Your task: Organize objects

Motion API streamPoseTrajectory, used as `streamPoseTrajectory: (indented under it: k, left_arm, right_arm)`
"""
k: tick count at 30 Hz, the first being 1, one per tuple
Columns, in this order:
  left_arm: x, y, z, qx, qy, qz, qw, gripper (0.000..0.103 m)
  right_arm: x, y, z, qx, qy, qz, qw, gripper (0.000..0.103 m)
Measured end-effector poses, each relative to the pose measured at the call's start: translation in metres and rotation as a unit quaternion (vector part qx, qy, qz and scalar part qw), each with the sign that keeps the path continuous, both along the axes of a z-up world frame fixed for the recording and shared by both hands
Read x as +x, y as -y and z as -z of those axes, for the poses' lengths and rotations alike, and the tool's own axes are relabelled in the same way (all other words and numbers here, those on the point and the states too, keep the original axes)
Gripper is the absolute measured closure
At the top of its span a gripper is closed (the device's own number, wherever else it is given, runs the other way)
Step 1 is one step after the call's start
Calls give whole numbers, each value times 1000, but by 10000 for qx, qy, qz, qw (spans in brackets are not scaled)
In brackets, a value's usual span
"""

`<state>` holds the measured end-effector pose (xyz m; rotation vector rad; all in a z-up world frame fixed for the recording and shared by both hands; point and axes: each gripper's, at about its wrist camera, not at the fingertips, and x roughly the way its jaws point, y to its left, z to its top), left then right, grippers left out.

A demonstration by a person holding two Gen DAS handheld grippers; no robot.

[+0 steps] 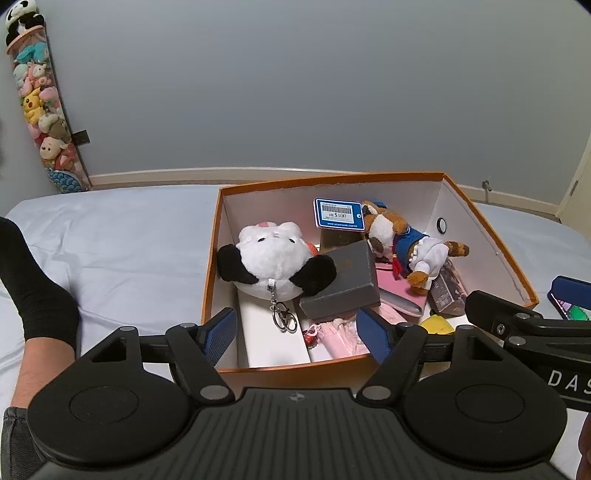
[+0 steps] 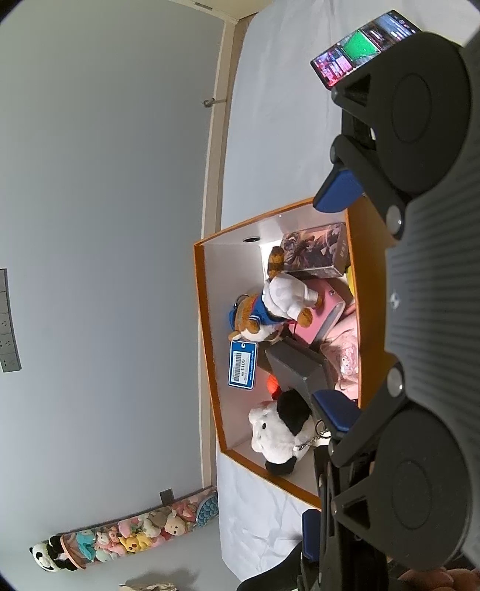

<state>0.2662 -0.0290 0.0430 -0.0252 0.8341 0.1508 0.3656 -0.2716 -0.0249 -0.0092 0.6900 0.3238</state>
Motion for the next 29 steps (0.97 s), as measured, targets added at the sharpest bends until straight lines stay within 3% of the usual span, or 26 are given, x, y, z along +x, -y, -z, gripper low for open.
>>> streamPoseTrajectory:
  k: [29]
  left_arm:
    - [-3,-3,-4,15,20,-3,10000,17]
  right_arm:
    - [-5,-4,-2,-56,8,44,10000,1]
